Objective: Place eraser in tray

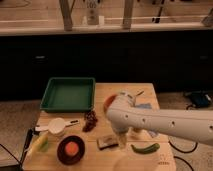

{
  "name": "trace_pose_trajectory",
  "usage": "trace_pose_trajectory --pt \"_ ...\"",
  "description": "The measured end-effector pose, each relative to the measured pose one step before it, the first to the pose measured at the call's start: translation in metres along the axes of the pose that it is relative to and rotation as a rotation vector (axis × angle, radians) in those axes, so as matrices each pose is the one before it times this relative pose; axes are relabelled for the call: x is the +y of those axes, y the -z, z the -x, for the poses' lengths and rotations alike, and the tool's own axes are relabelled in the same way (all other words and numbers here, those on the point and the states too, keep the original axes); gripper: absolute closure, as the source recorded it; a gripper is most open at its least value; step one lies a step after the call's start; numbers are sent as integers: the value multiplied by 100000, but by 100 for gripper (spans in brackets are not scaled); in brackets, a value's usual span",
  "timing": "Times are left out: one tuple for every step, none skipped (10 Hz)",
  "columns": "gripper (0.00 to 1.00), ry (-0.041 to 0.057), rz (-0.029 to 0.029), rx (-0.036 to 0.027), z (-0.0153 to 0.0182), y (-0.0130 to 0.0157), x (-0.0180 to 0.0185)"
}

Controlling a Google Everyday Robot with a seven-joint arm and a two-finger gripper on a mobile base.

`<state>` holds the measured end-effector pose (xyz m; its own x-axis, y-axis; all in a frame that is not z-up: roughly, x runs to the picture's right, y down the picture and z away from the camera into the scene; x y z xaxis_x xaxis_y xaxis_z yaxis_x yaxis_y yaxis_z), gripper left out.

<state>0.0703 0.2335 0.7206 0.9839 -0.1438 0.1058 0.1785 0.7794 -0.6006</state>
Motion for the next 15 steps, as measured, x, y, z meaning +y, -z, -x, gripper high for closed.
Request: trace_pose_trajectory --pt "20 93 129 -730 72 -587 -7" --pt "20 454 358 -1188 368 -533 -102" --pt "20 135 463 -861 127 -464 -57" --pt "20 -201 666 -866 79 -548 61" --pt "20 193 290 -758 108 -541 -85" --pt "20 43 233 -611 86 -325 -45" --pt "20 168 163 -663 63 -413 -129" --pt "20 -18 321 -682 100 -311 -44" --pt "20 -138 254 -622 14 -331 -86" --pt "20 -161 488 -992 59 -536 -56" --pt "20 -29 162 -385 46 -234 -33" --pt "20 -51 114 -499 95 -279 -55" --pt "20 -307 57 -325 -65 -267 -69" --pt "20 -242 212 -467 -12 -284 -18" --pt "20 -104 28 -360 0 -188 -39"
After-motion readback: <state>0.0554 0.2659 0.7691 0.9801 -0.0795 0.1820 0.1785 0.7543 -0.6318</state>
